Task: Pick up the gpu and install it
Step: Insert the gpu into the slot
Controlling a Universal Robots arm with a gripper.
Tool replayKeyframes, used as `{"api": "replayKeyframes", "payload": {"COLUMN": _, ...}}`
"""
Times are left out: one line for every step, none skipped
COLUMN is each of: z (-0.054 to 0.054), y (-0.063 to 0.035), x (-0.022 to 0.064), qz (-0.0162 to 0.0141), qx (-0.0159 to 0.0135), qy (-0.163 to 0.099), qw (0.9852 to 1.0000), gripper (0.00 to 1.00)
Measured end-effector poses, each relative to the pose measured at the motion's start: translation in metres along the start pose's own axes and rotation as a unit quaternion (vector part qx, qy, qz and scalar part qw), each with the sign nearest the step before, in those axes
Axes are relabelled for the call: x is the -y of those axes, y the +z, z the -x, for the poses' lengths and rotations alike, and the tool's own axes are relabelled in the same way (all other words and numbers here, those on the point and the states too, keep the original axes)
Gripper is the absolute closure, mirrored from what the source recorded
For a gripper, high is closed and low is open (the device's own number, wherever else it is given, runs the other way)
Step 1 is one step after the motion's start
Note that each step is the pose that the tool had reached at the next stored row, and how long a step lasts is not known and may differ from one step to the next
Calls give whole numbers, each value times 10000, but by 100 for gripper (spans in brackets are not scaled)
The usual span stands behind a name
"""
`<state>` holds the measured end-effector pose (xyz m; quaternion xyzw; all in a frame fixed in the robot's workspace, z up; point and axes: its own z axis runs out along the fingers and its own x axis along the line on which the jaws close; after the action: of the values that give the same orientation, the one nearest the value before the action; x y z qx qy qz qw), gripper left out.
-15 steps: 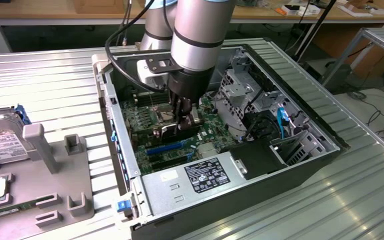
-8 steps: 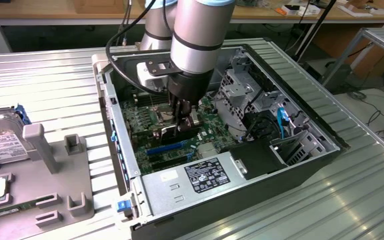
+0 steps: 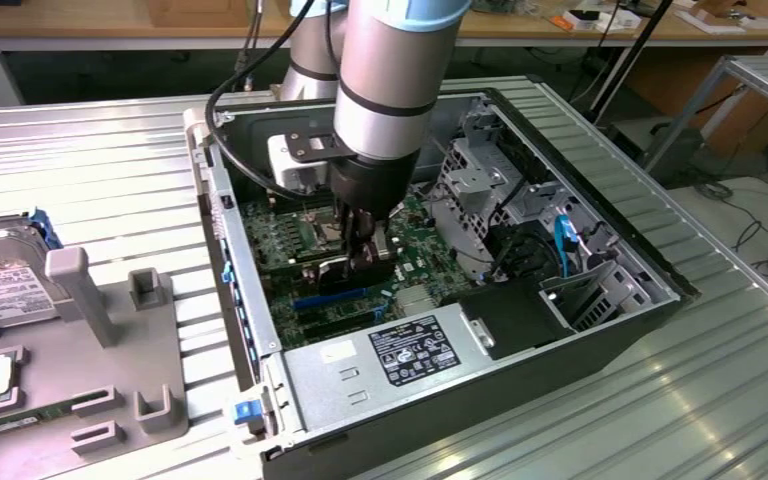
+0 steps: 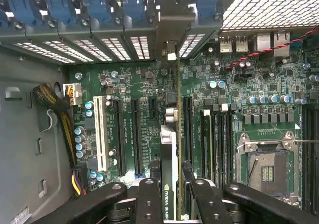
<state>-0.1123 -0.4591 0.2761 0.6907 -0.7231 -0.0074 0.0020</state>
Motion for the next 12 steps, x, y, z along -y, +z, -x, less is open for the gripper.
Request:
{"api": "replayKeyframes", "payload": {"z": 0, "y": 7, "x": -10, "qz": -1, "qx": 0, "qy": 0, "qw": 10000, "gripper": 73}}
{"api": "replayKeyframes", "payload": {"z": -1, "y": 9, "x": -11, "qz": -1, "qx": 0, "qy": 0, "qw": 10000, "gripper": 73}}
{"api": "replayKeyframes", "payload": {"z": 0, "y": 12, "x": -11, "qz": -1, "qx": 0, "qy": 1, "qw": 10000, "gripper": 73}}
{"api": "replayKeyframes", "payload": {"z": 0, "y": 12, "x": -11, "qz": -1, "qx": -1, "qy": 1, "qw": 10000, "gripper": 73}}
{"api": "replayKeyframes", "payload": {"z": 1, "y": 14, "x": -3, "qz": -1, "qx": -3, "qy": 1, "qw": 10000, "gripper": 73}}
{"api": "replayKeyframes", "payload": {"z": 2, "y": 13, "x": 2, "qz": -1, "qx": -7, "qy": 1, "qw": 10000, "gripper": 73}}
{"api": "replayKeyframes", "payload": {"z": 3, "y": 12, "x": 8, "qz": 0, "qx": -9, "qy": 1, "qw": 10000, "gripper": 73}}
{"api": "replayKeyframes", "payload": {"z": 3, "y": 12, "x": 9, "qz": 0, "qx": -10, "qy": 1, "qw": 10000, "gripper": 73}}
{"api": "replayKeyframes", "payload": {"z": 4, "y": 20, "x": 10, "qz": -1, "qx": -8, "qy": 1, "qw": 10000, "gripper": 73}}
{"api": "replayKeyframes", "payload": {"z": 3, "y": 36, "x": 9, "qz": 0, "qx": -10, "qy": 1, "qw": 10000, "gripper": 73}}
{"api": "replayKeyframes", "payload": {"z": 3, "y": 47, "x": 9, "qz": 0, "qx": -10, "qy": 1, "qw": 10000, "gripper": 73}}
{"api": "replayKeyframes", "payload": {"z": 3, "y": 52, "x": 9, "qz": 0, "qx": -10, "qy": 1, "qw": 10000, "gripper": 73}}
